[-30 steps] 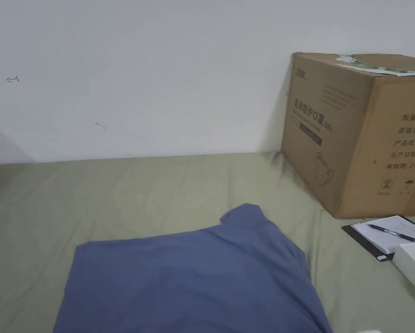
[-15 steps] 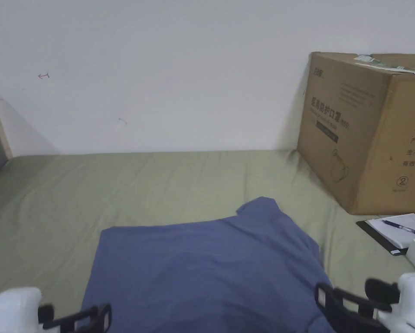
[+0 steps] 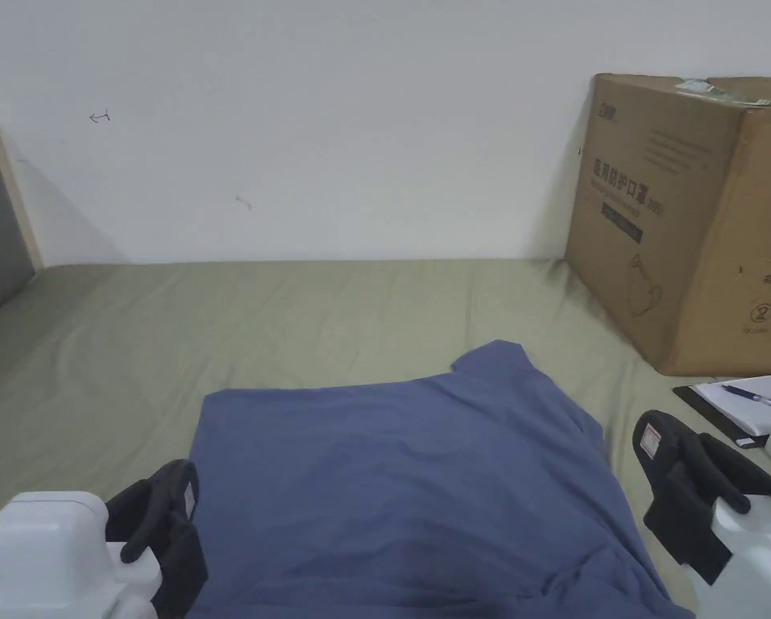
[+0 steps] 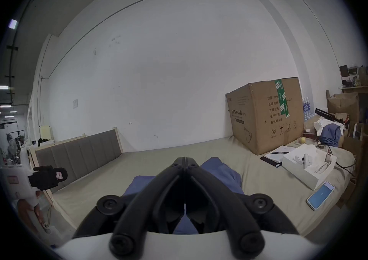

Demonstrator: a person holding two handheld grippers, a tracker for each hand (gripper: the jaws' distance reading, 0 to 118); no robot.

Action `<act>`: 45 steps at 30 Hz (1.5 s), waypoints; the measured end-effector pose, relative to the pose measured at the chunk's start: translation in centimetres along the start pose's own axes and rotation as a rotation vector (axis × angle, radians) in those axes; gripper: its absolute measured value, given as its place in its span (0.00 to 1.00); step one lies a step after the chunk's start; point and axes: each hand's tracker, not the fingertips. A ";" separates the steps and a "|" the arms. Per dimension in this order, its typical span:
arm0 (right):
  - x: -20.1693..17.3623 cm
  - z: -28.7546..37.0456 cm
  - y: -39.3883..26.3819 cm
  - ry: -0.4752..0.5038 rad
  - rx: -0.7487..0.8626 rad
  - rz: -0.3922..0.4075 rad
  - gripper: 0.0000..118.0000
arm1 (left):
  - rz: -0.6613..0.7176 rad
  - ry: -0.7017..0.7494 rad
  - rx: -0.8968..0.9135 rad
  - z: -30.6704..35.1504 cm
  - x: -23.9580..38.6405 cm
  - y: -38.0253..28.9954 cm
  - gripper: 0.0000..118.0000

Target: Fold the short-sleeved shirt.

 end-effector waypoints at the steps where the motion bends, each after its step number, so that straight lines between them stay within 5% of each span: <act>1: 0.0 0.2 0.3 -0.004 -0.013 -0.010 0.00 | 0.009 0.020 -0.042 -0.5 -0.7 0.5 0.00; 4: 0.5 0.2 0.4 0.038 -0.061 -0.036 0.00 | 0.003 0.049 -0.281 -3.8 -4.1 1.8 0.00; 7: 0.3 -0.3 -0.2 0.073 -0.126 0.029 0.00 | 0.079 0.039 -0.698 -9.0 -8.6 0.6 0.00; 12: -0.2 -1.9 -2.2 0.091 -0.229 0.092 0.00 | 0.209 0.029 -0.870 -13.4 -13.8 -4.3 0.00; 13: -0.2 -2.3 -2.5 0.098 -0.256 0.087 0.00 | 0.220 0.032 -0.897 -14.3 -14.4 -5.3 0.09; 14: -0.1 -2.5 -3.0 0.102 -0.273 0.082 0.00 | 0.238 0.041 -0.904 -14.9 -14.9 -6.1 0.43; 15: 0.0 -2.7 -3.3 0.106 -0.282 0.079 0.00 | 0.244 0.031 -0.908 -15.1 -15.1 -6.9 0.67; 18: 0.1 -3.6 -4.1 0.112 -0.323 0.087 0.00 | 0.201 -0.014 -0.906 -16.2 -14.9 -9.2 1.00; 23: 0.3 -4.8 -4.9 0.114 -0.363 0.111 0.00 | 0.105 0.003 -0.958 -18.2 -14.1 -12.6 0.95; 24: 0.3 -5.0 -5.0 0.114 -0.369 0.111 0.00 | 0.075 -0.012 -0.929 -18.2 -14.0 -12.9 0.85; 25: 0.4 -5.3 -5.2 0.113 -0.377 0.113 0.00 | -0.005 0.004 -0.816 -17.6 -13.5 -13.1 0.57; 26: 0.4 -5.3 -5.3 0.114 -0.384 0.116 0.00 | -0.112 0.044 -0.748 -17.1 -12.6 -13.4 0.07; 27: 0.5 -5.4 -5.4 0.113 -0.392 0.120 0.00 | -0.166 0.064 -0.712 -16.5 -12.2 -13.5 0.00; 34: 4.4 -6.6 -6.1 0.042 -0.384 0.060 0.00 | -0.104 0.021 -0.625 -13.1 -10.7 -13.1 0.00; 36: 7.6 -8.2 -6.9 -0.035 -0.471 0.054 0.00 | -0.023 0.016 -0.565 -12.5 -10.8 -12.7 0.00; 39: 13.0 -10.5 -8.6 -0.078 -0.686 -0.081 0.01 | 0.016 0.025 -0.517 -11.7 -10.6 -11.9 0.00; 40: 14.3 -11.1 -9.1 -0.081 -0.766 -0.098 0.08 | 0.016 0.026 -0.517 -11.6 -10.6 -11.7 0.00; 43: 17.7 -12.1 -11.0 -0.130 -0.916 -0.070 0.87 | 0.019 0.040 -0.492 -11.1 -10.0 -11.5 0.00; 44: 18.3 -12.3 -11.7 -0.164 -0.943 -0.059 0.99 | 0.021 0.043 -0.484 -10.9 -9.8 -11.5 0.00; 45: 18.8 -12.4 -12.5 -0.190 -0.988 -0.058 0.98 | 0.006 0.050 -0.469 -10.7 -9.8 -11.5 0.00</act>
